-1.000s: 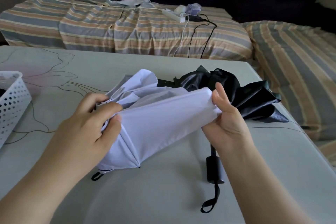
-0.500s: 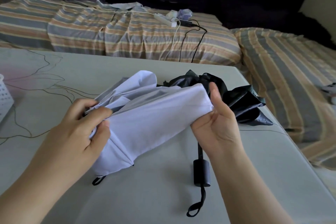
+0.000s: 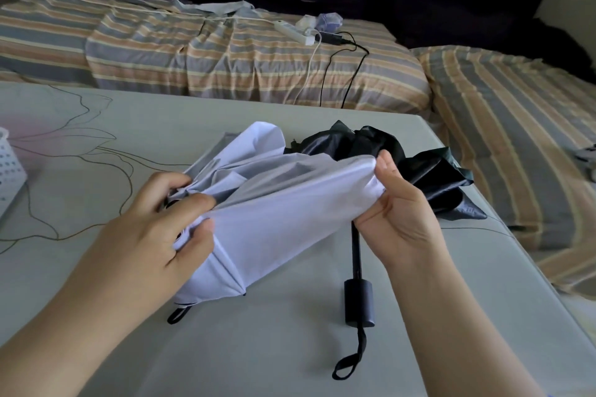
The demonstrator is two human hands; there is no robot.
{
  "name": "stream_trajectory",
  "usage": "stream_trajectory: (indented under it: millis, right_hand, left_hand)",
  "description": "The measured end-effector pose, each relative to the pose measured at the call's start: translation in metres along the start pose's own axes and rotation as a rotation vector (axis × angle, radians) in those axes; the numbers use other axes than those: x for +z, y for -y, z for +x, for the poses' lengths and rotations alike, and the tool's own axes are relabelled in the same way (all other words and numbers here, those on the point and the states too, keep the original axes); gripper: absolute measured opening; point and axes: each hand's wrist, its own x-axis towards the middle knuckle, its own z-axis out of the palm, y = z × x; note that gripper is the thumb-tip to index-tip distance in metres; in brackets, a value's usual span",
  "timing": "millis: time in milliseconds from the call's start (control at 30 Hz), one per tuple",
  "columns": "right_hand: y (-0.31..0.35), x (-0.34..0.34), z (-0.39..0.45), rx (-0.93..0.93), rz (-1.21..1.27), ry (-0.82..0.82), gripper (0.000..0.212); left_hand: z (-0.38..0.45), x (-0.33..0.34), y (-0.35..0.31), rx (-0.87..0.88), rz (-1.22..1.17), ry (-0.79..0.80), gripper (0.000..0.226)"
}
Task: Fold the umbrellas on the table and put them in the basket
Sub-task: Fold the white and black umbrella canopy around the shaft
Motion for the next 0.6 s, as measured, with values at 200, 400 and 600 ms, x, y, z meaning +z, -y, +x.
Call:
stream_trajectory:
  millis: [200, 400, 600]
  right_hand:
    - [-0.009, -0.004, 0.004, 0.144, 0.040, 0.024, 0.049]
    - [-0.030, -0.002, 0.006, 0.295, -0.104, 0.040, 0.039]
    - [-0.031, -0.012, 0.015, 0.137, 0.141, -0.032, 0.097]
  left_hand:
    - [-0.004, 0.003, 0.021, 0.090, 0.125, -0.187, 0.011]
    - [-0.004, -0.010, 0.044, 0.061, 0.203, -0.146, 0.018]
    - [-0.001, -0.009, 0.029, 0.012, 0.107, -0.107, 0.019]
